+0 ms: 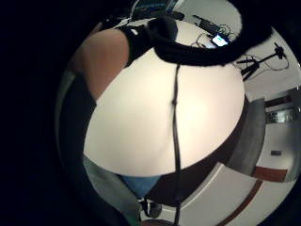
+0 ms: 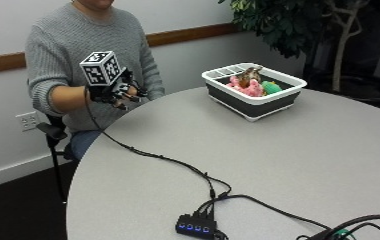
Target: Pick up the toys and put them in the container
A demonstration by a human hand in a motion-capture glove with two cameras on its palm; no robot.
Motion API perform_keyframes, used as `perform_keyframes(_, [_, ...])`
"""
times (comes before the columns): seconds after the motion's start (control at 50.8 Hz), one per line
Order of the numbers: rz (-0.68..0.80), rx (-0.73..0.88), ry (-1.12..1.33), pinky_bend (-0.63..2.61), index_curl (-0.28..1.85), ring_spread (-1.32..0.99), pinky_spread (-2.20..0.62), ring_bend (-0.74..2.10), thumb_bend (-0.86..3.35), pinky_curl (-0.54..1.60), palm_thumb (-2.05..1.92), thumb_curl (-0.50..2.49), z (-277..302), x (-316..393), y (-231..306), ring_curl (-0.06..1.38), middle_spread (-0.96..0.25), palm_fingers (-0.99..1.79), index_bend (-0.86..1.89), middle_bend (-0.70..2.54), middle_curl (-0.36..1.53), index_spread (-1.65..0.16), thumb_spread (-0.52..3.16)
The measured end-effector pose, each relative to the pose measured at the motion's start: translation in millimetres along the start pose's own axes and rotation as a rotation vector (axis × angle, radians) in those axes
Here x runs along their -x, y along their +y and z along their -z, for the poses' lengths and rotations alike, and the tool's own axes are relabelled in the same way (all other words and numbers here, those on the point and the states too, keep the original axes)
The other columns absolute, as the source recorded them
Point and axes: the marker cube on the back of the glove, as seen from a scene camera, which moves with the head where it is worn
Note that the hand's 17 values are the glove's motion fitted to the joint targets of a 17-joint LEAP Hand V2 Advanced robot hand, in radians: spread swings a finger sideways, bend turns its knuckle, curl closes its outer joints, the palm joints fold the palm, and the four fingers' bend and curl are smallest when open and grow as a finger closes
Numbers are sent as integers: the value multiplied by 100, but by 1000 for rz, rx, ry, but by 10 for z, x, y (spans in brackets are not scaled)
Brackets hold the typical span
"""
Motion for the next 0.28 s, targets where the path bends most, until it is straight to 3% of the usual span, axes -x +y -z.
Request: perform_keyframes(0.276, [-52,-23,24,81,38,-10,6,18,-7,30,-11,13,-83,-19,245,28,-13,0,24,19,31,-33,117])
